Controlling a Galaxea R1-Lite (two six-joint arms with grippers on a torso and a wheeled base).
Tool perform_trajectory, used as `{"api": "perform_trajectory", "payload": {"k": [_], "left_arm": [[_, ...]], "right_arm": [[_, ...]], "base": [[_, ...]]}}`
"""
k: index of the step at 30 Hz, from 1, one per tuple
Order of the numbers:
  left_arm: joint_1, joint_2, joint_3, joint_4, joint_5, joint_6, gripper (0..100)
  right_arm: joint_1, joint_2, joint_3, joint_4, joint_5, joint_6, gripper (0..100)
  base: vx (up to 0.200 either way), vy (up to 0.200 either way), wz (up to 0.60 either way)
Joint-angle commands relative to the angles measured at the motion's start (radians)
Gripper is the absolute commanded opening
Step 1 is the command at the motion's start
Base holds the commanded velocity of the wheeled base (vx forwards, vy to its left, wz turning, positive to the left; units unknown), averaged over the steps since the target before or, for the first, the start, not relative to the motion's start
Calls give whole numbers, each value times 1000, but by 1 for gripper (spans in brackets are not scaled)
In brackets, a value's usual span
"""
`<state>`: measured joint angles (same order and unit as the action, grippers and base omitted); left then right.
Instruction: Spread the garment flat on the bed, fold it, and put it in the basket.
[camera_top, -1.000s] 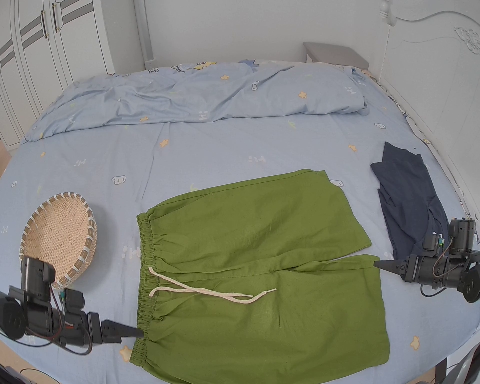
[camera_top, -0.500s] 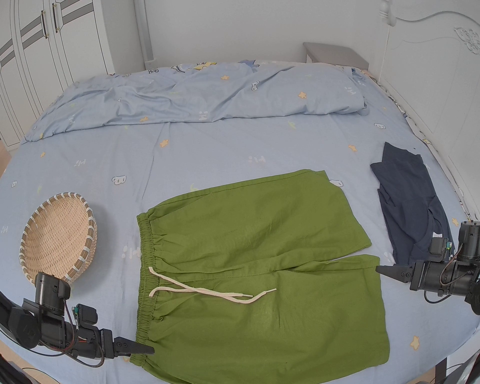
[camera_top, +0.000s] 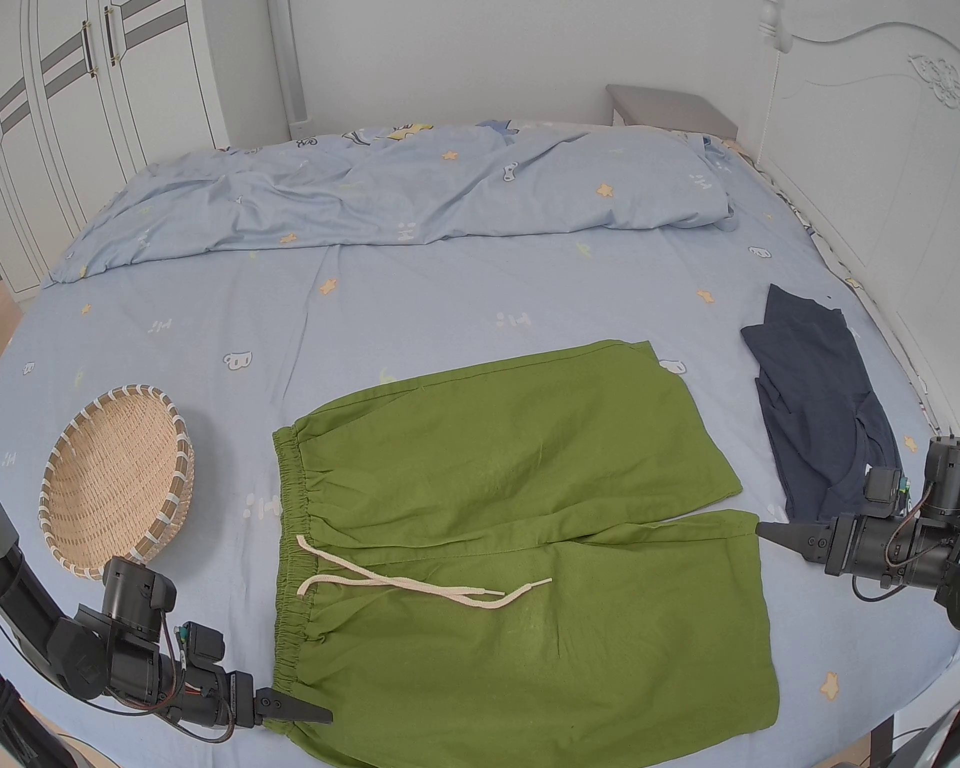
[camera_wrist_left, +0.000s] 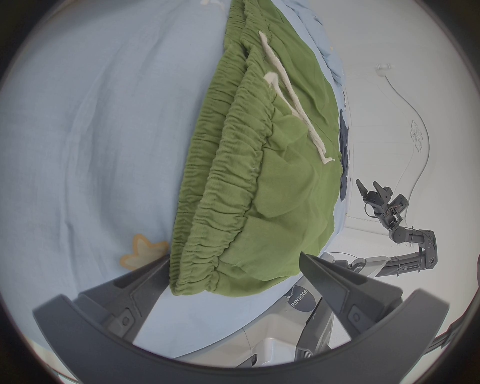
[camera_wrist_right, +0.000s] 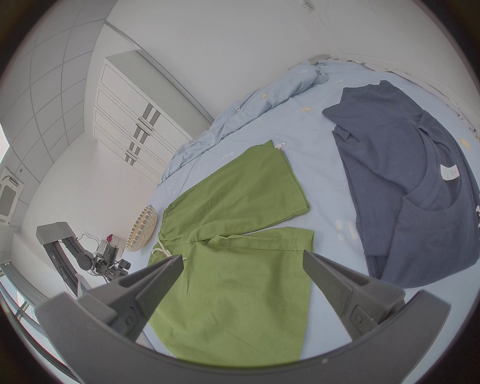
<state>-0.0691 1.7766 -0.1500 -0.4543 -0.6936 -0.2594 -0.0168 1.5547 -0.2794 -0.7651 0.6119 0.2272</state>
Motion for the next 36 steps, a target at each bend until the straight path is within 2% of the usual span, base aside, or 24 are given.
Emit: {"api": "perform_trajectory", "payload": {"k": [1, 6, 7, 19, 21, 26, 27, 31, 36], "left_arm": [[0, 12, 3, 5, -1, -1, 100], [5, 21, -6, -15, -7, -27, 100], [6, 21, -8, -20, -7, -34, 0], [14, -20, 44, -30, -7, -41, 0], [15, -59, 76, -32, 0, -34, 0], [48, -134, 107, -30, 5, -32, 0], [66, -157, 113, -30, 5, -31, 0], [81, -167, 116, -32, 5, -31, 0], [81, -161, 110, -32, 3, -31, 0]], "right_arm": [[0, 1, 3, -3, 0, 0, 100], [-2, 1, 5, -5, 0, 0, 100], [-3, 1, 5, -5, 0, 0, 100], [-11, -10, 101, -8, -1, -6, 100], [-34, -35, 152, -2, -1, -8, 100], [-28, -81, 256, 1, -1, -11, 100], [-25, -99, 279, 17, -3, -12, 100], [-32, -166, 279, 227, -4, -16, 100], [-23, -200, 279, 354, -8, -32, 100]], "base": [[0, 0, 0], [0, 0, 0], [0, 0, 0], [0, 0, 0], [0, 0, 0], [0, 0, 0], [0, 0, 0], [0, 0, 0], [0, 0, 0]]}}
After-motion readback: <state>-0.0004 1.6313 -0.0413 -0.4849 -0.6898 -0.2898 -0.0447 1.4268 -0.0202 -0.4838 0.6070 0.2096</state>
